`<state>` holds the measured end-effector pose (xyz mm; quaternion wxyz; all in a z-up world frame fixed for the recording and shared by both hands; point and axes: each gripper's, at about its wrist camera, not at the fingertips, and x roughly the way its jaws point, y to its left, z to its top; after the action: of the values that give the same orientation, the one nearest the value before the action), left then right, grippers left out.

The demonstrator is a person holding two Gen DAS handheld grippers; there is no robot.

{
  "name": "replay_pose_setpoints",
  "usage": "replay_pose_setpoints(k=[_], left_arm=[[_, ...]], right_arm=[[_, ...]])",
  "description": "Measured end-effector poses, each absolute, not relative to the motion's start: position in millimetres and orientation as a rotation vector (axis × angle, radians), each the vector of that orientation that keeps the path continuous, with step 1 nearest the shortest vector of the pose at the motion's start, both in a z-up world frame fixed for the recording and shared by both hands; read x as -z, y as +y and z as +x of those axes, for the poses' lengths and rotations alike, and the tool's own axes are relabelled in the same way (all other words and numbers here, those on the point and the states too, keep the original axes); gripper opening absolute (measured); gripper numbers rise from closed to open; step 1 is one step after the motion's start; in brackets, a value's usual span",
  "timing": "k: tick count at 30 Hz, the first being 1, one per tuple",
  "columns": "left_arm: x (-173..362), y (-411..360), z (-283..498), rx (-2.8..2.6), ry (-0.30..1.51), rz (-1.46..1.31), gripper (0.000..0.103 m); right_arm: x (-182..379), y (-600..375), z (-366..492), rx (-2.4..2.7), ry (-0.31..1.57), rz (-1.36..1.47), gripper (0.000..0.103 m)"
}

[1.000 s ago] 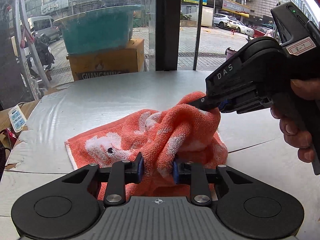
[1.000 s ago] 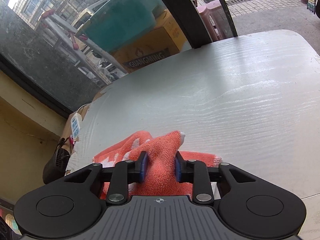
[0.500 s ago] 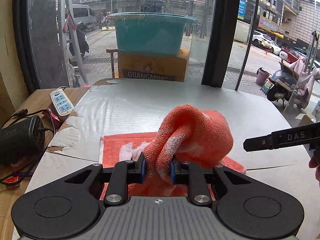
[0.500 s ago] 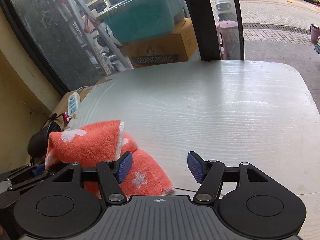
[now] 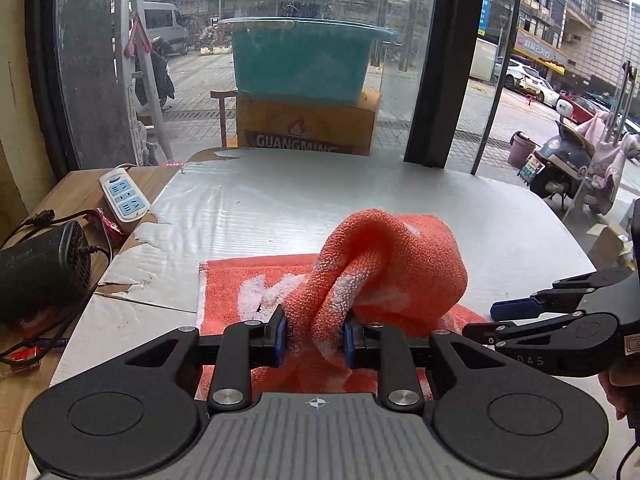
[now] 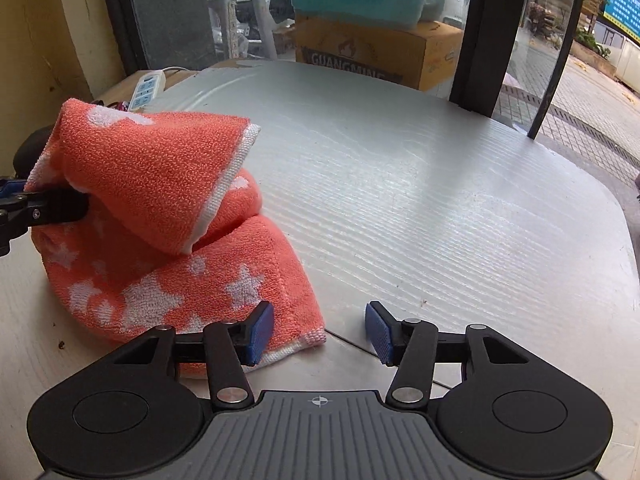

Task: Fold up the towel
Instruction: 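Lift and pull the towel fold with the right gripper, then release, then grasp a towel edge with the right gripper while the left gripper approaches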

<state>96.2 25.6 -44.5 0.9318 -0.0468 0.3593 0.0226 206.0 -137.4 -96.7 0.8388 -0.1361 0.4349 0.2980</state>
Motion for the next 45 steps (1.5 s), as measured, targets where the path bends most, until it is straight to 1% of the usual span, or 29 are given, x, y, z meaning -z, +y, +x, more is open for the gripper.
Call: replay_pose_setpoints(k=[3,4,6,10,12,18,22,23,24,28,30,31,32,33,35,37,40,43,45], left_arm=[[38.6,28.1,89.8,-0.047,0.73,-0.087,0.033],[37.4,30.7,87.0,-0.053,0.728,-0.084,0.036],[35.2,37.4,81.1,-0.069,0.723,-0.077,0.039],[34.3,58.9,69.0,-0.122,0.713,-0.027,0.051],[35.0,64.3,67.1,-0.128,0.718,-0.007,0.059],[35.7,61.4,64.8,-0.165,0.703,0.063,0.059],[36.7,46.2,61.7,-0.047,0.719,0.066,0.059],[37.8,40.3,60.6,-0.03,0.721,0.08,0.059],[38.8,36.4,59.7,-0.022,0.722,0.089,0.059],[40.2,26.5,54.7,0.023,0.725,0.089,0.06],[39.2,21.1,50.3,0.05,0.718,0.091,0.064],[38.4,18.1,48.0,0.065,0.713,0.091,0.067],[37.8,15.5,45.8,0.081,0.705,0.089,0.074],[37.1,13.0,43.6,0.097,0.696,0.087,0.08],[34.8,3.6,37.6,0.152,0.67,0.099,0.08],[34.2,-5.3,34.2,0.19,0.657,0.123,0.08],[36.5,-16.8,33.1,0.215,0.657,0.159,0.08],[39.3,-21.1,34.9,0.231,0.669,0.157,0.08],[41.0,-22.6,35.3,0.245,0.676,0.152,0.08]], right_arm=[[98.9,-139.0,203.8,-0.639,0.913,-0.287,0.013],[98.3,-140.9,203.1,-0.639,0.916,-0.272,0.012],[92.8,-153.1,202.4,-0.634,0.915,-0.215,0.004],[68.9,-194.7,193.5,-0.625,0.886,-0.057,0.004],[54.6,-219.8,183.1,-0.617,0.862,0.022,0.004],[16.6,-294.0,150.5,-0.605,0.792,0.316,0.004],[-6.7,-299.9,138.3,-0.688,0.75,0.429,0.004],[-16.9,-298.0,135.6,-0.73,0.722,0.464,0.0],[-27.0,-296.2,133.0,-0.77,0.693,0.497,0.0],[-70.6,-277.4,124.7,-0.883,0.574,0.481,0.0],[-82.5,-255.3,118.4,-0.894,0.567,0.296,0.001],[-73.7,-249.8,122.7,-0.842,0.617,0.259,0.001],[-65.0,-244.3,127.1,-0.79,0.666,0.221,0.004],[-55.5,-239.3,131.2,-0.735,0.715,0.185,0.01],[-23.3,-240.3,138.0,-0.612,0.809,0.134,0.018],[11.2,-244.4,144.5,-0.493,0.9,0.084,0.019],[45.4,-253.0,142.6,-0.466,0.989,0.085,0.021],[60.4,-255.5,139.9,-0.494,1.023,0.063,0.023],[66.4,-255.6,141.7,-0.498,1.029,0.047,0.027]])
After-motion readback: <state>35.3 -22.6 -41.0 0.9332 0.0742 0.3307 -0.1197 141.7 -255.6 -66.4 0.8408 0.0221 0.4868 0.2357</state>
